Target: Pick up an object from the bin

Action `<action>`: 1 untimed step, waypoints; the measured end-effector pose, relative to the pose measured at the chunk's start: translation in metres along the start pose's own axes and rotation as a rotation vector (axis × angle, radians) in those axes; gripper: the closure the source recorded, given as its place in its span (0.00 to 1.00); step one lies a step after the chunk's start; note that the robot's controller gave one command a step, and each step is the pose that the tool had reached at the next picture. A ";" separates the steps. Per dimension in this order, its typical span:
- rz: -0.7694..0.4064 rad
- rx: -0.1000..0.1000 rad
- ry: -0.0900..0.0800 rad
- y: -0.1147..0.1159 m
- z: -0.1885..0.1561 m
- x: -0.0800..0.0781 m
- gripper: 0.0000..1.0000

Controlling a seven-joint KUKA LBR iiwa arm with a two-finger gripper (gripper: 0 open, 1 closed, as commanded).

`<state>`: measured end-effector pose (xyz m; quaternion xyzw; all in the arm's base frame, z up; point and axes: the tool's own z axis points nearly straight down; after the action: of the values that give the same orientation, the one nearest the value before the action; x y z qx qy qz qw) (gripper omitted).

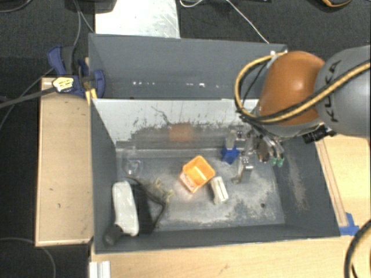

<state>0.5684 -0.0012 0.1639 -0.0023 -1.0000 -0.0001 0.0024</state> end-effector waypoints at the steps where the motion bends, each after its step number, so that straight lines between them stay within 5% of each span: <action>1: 0.000 0.000 -0.009 0.000 -0.005 -0.002 0.00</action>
Offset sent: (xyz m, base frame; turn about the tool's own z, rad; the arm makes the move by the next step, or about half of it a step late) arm -0.0084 0.0658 -0.0939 0.0287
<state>0.5703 -0.0012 0.1684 -0.0023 -1.0000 -0.0001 -0.0019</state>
